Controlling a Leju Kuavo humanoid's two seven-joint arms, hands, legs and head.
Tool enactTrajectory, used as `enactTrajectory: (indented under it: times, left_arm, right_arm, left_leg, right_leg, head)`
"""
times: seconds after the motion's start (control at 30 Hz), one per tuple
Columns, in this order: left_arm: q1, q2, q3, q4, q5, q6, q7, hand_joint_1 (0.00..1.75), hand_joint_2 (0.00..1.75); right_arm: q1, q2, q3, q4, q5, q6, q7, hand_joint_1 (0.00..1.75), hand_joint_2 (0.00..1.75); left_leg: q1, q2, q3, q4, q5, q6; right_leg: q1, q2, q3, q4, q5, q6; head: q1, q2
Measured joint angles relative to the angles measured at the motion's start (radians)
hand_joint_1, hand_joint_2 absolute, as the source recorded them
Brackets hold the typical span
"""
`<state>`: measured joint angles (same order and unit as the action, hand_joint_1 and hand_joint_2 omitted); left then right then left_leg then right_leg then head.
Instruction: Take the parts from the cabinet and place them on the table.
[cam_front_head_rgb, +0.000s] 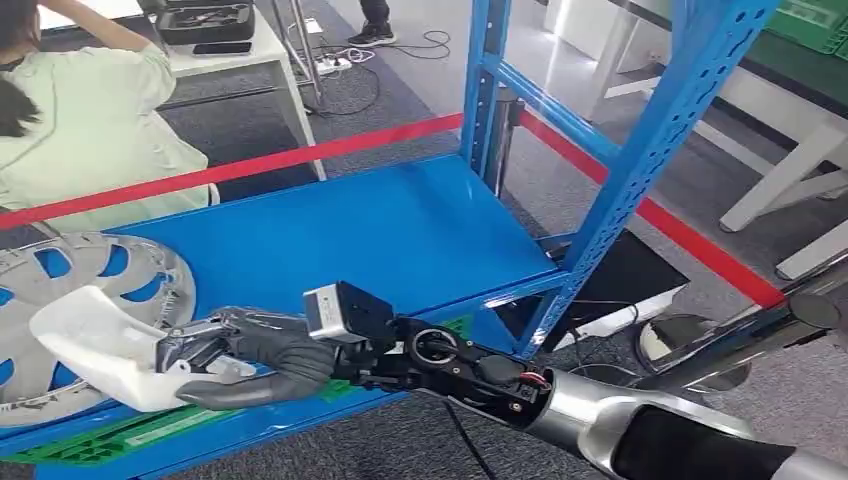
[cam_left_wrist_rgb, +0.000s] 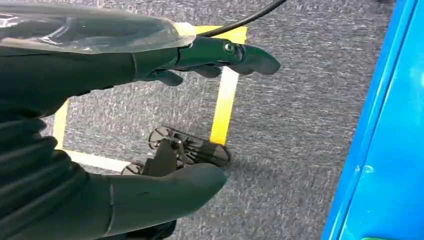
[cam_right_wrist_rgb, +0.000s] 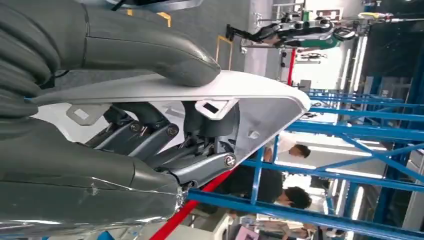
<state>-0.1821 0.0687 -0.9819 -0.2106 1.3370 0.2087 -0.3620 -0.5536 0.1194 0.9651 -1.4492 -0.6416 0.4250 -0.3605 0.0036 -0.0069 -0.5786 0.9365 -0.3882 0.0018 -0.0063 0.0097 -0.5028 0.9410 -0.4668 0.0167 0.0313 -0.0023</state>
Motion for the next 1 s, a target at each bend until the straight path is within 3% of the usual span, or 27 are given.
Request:
enactTrajectory:
  times: [0.47, 1.0]
  left_arm:
    - [0.008, 0.0, 0.019, 0.0, 0.005, -0.014, -0.004, 0.0, 1.75]
    - [0.02, 0.005, 0.024, 0.0, 0.008, -0.032, -0.005, 0.0, 1.75]
  right_arm:
    - [-0.004, 0.0, 0.001, 0.0, 0.011, -0.038, 0.007, 1.75, 1.75]
    - [-0.011, -0.002, -0.009, -0.002, 0.067, -0.132, -0.027, 1.75, 1.75]
  left_leg:
    - [0.0, 0.0, 0.0, 0.0, 0.0, 0.0]
    - [0.0, 0.0, 0.0, 0.0, 0.0, 0.0]
  right_leg:
    - [0.0, 0.0, 0.0, 0.0, 0.0, 0.0]
    - [0.0, 0.0, 0.0, 0.0, 0.0, 0.0]
  head:
    - [0.0, 0.0]
    - [0.0, 0.0]
